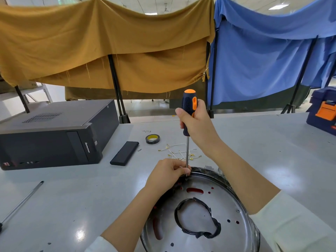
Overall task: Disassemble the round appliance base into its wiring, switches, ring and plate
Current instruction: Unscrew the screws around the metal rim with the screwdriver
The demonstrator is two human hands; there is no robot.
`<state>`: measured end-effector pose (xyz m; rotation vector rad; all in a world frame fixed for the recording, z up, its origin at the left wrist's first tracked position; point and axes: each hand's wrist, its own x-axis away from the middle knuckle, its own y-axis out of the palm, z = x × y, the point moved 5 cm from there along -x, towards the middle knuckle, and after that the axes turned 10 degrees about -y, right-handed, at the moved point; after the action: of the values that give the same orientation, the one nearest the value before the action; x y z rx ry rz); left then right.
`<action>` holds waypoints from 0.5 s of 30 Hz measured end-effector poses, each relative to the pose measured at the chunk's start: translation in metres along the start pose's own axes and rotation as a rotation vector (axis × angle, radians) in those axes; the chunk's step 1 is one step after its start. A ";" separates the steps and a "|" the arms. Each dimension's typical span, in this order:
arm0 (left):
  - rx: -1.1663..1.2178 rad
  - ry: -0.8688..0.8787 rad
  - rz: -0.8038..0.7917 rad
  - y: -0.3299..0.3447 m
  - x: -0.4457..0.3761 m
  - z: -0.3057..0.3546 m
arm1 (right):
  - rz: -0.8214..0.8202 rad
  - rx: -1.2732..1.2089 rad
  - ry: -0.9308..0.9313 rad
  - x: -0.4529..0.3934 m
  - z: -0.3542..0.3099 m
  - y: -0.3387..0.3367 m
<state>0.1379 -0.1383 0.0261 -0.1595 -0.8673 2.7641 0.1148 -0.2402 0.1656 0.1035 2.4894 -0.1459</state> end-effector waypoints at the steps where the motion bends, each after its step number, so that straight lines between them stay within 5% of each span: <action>1: 0.004 0.001 0.000 0.000 0.000 0.000 | 0.000 -0.016 -0.012 -0.001 0.000 0.001; 5: -0.011 0.000 0.013 -0.002 0.002 0.001 | 0.027 -0.193 0.034 -0.014 0.005 0.009; 10: -0.072 0.033 -0.006 -0.001 0.005 0.002 | -0.266 -0.472 0.189 -0.021 0.011 0.024; 15: -0.098 0.047 -0.022 -0.001 0.005 0.000 | 0.039 0.007 0.089 -0.018 0.010 -0.002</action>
<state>0.1336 -0.1364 0.0270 -0.2304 -0.9867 2.6870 0.1349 -0.2444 0.1688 0.1648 2.5740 -0.1357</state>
